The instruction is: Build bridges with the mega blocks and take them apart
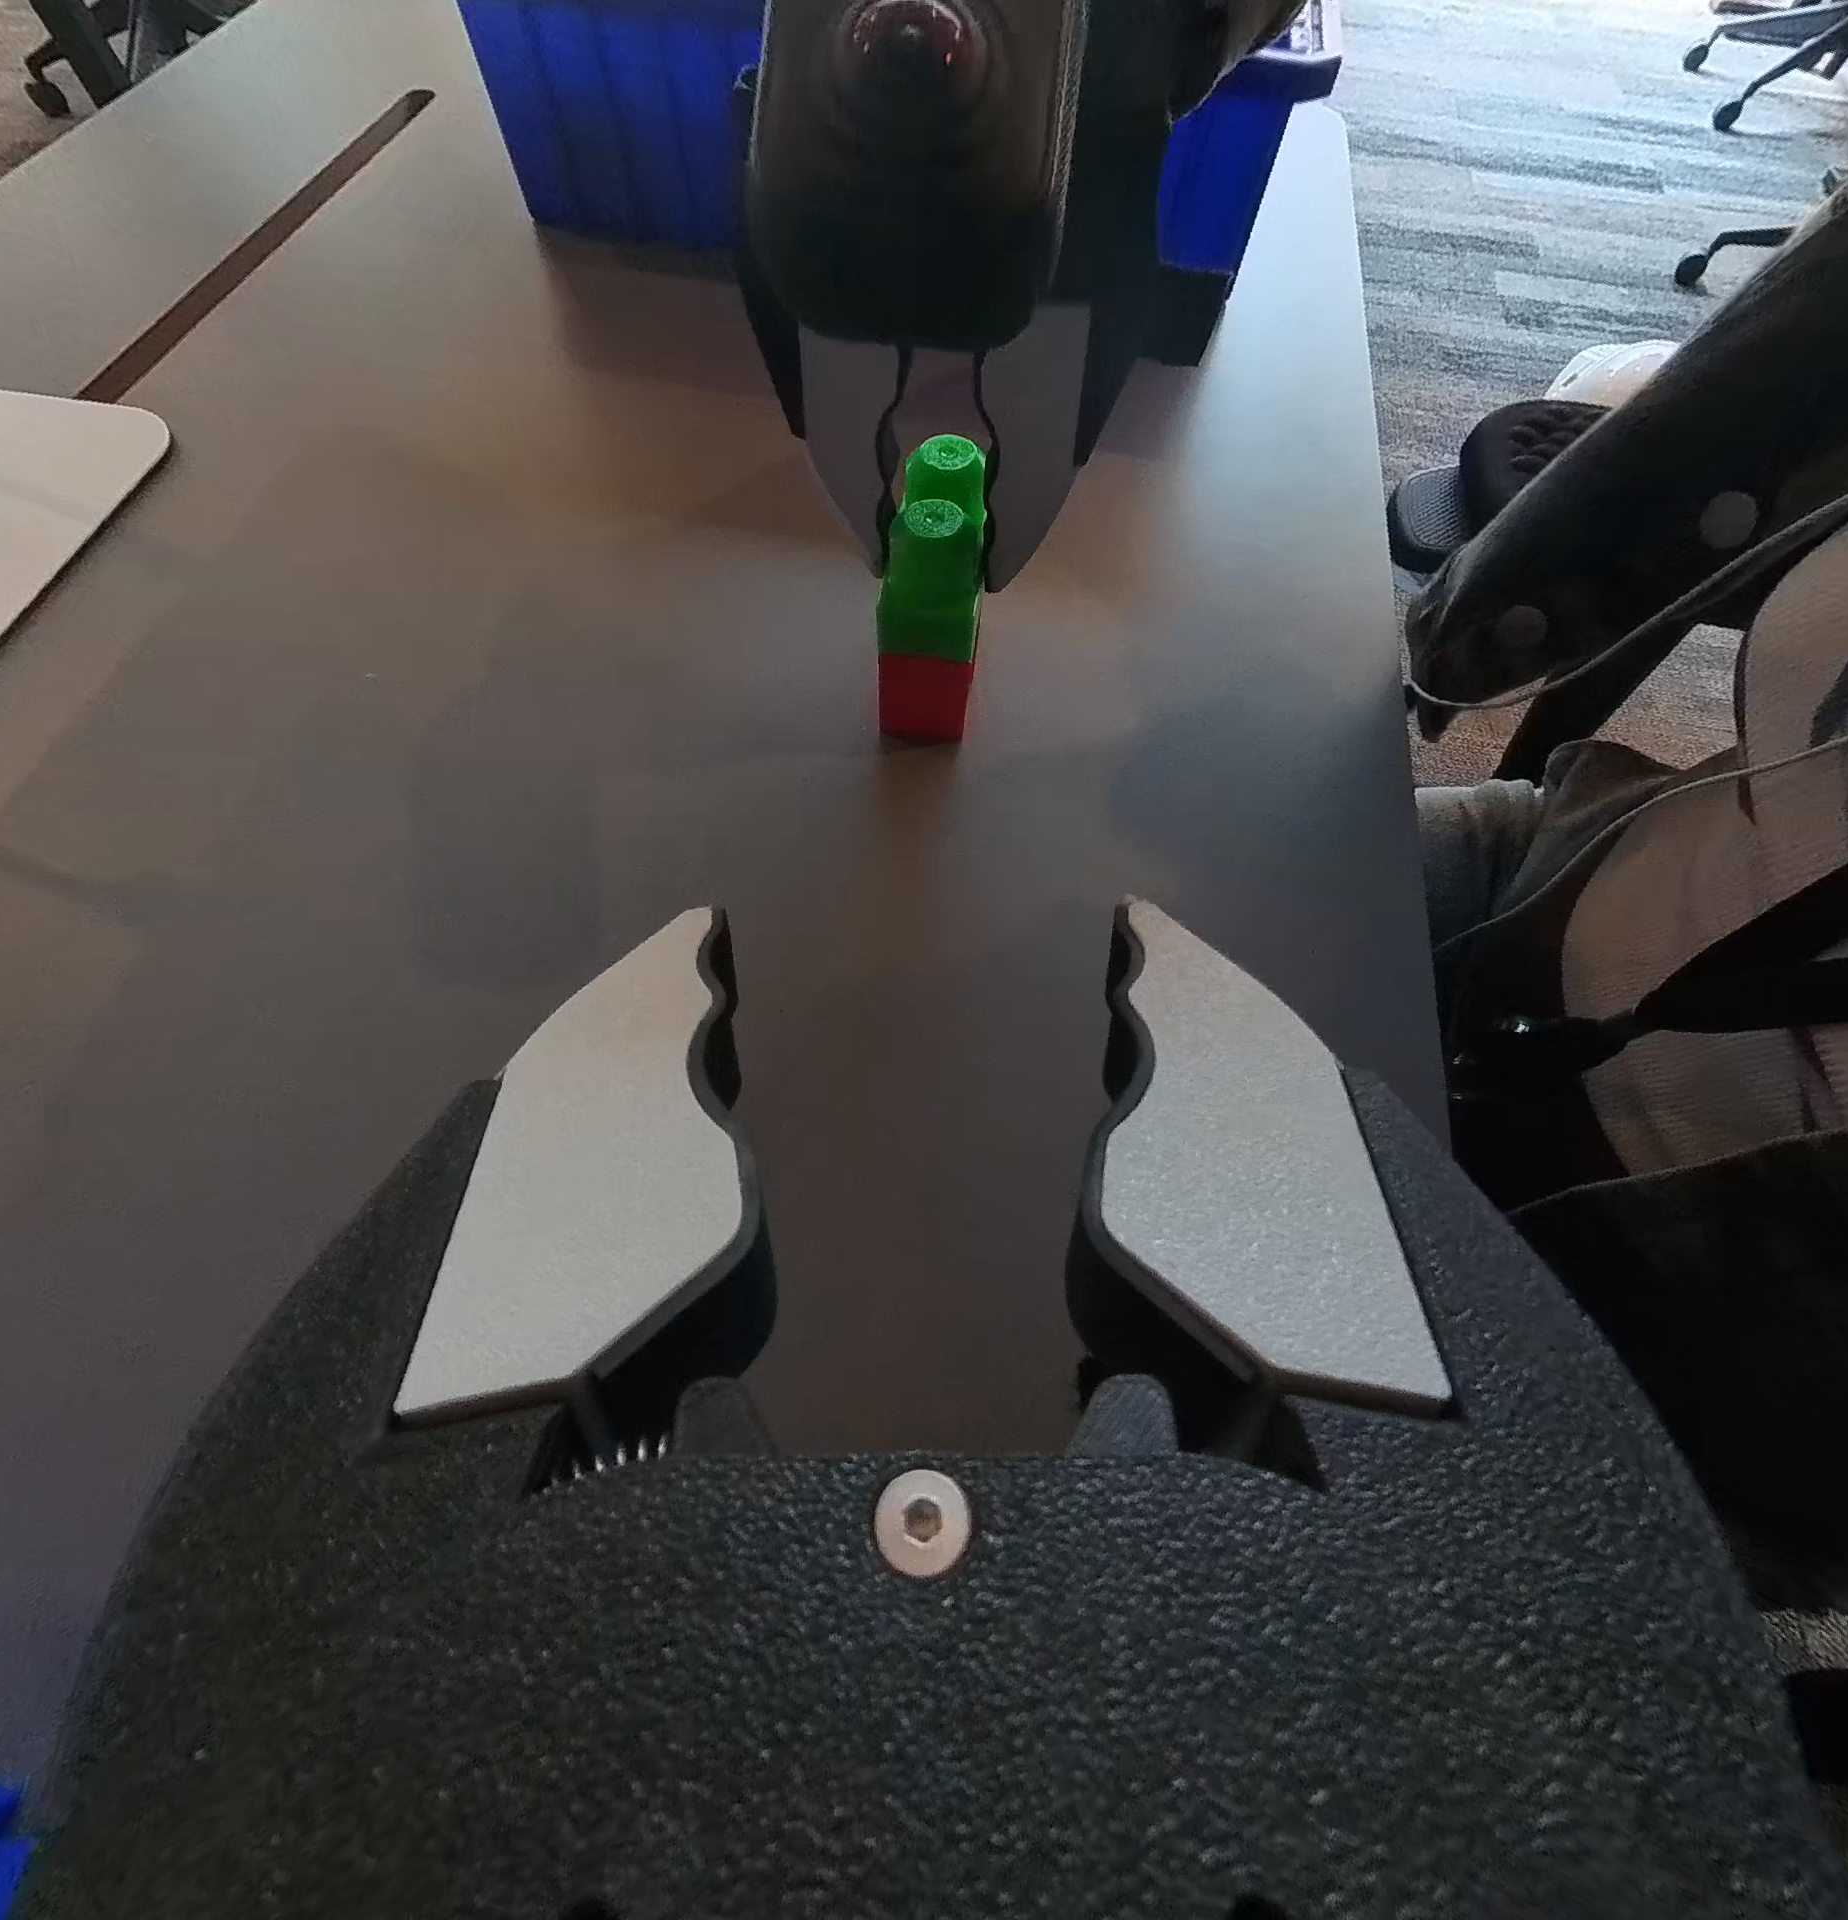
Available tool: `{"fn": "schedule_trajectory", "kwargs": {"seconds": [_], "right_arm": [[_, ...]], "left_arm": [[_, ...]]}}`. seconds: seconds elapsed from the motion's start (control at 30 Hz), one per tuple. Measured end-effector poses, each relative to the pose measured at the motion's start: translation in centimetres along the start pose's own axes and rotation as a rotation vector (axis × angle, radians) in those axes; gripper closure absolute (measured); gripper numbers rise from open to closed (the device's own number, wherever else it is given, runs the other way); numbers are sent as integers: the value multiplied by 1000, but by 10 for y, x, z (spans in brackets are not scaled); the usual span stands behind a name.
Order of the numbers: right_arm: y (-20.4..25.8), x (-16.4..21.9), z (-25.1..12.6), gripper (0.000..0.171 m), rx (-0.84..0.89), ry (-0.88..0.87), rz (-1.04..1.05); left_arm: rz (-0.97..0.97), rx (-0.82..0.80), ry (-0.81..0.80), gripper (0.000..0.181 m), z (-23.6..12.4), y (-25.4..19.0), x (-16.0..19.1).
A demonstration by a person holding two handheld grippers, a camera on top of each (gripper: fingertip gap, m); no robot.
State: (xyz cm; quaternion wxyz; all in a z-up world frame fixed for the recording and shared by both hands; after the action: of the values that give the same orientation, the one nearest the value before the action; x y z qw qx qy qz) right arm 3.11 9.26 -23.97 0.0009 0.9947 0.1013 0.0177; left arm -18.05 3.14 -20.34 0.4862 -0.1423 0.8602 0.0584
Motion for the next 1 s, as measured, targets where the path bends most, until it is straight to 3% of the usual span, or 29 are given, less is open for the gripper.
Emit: {"fn": "schedule_trajectory", "kwargs": {"seconds": [0.6,0.8,1.0], "right_arm": [[-3,7,-5,138,6,-56,46],[-11,31,-69,138,39,-94,170],[-30,122,-146,138,43,-31,494]], "left_arm": [[-2,-1,-9,112,0,1,1],[-1,0,-16,113,0,1,0],[1,4,-19,113,1,1,0]]}}
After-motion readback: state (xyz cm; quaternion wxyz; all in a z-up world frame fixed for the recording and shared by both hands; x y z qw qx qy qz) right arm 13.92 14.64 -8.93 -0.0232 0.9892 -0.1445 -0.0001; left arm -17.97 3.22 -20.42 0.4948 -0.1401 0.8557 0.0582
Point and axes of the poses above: each gripper's, where its closed fingertips meet, z out along the fingers, x out of its underside, y = z × x across the jaws, the point moved 7 cm from there along -z, back along the fingers
